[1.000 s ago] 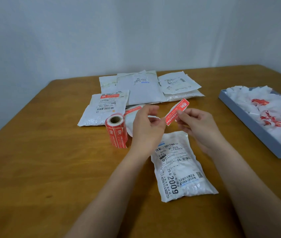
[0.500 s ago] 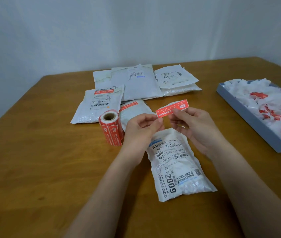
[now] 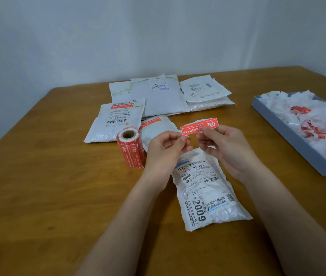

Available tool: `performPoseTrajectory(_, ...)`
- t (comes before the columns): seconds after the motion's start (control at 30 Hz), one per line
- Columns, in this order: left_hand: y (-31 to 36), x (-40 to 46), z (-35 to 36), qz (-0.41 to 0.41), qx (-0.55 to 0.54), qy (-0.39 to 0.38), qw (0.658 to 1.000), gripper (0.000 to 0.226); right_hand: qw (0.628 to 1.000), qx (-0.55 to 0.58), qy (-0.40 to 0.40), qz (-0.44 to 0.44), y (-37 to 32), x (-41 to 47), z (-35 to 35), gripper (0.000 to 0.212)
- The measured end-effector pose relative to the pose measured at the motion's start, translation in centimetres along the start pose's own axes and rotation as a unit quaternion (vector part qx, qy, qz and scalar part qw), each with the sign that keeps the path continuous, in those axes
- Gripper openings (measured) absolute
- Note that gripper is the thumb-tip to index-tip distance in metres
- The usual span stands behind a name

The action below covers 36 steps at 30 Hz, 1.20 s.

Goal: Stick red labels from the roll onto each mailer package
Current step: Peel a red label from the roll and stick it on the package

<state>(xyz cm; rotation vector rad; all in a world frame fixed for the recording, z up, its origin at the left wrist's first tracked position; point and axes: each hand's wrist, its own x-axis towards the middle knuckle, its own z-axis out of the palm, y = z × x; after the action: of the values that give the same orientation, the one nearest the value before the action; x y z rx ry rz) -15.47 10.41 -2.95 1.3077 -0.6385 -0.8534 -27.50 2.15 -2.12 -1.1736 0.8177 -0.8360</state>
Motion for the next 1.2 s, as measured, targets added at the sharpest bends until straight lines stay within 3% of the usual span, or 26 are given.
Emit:
performPoseTrajectory(0.07, 0.0, 0.0, 0.0, 0.001, 0.000, 0.001, 1.000, 0.009, 0.998, -0.036, 0.039, -0.017, 0.2, 0.2, 0.0, 0.020)
performPoseTrajectory(0.13, 0.1, 0.0, 0.0, 0.001, 0.006, 0.004, 1.000, 0.008, 0.981, -0.140, 0.117, -0.068, 0.4, 0.6, -0.2, 0.034)
performPoseTrajectory(0.23, 0.1, 0.0, 0.0, 0.002, 0.015, 0.005, 1.000, 0.008, 0.922, -0.274, 0.181, -0.207, 0.5, 0.6, -0.4, 0.024)
performPoseTrajectory(0.33, -0.1, -0.1, 0.1, 0.016, 0.025, 0.000, 1.000, 0.008, 0.876, -0.333, 0.141, -0.321, 0.7, 0.3, -0.1, 0.006)
performPoseTrajectory(0.5, -0.4, -0.1, 0.0, 0.047, 0.050, -0.014, 0.998, 0.007, 0.819, -0.406, 0.079, -0.398, 1.3, 0.3, 0.4, 0.006)
performPoseTrajectory(1.2, -0.7, -0.2, -0.2, 0.117, 0.149, -0.035, 0.981, 0.010, 0.813, -0.405, 0.043, -0.416, 1.7, 0.1, 0.5, 0.010)
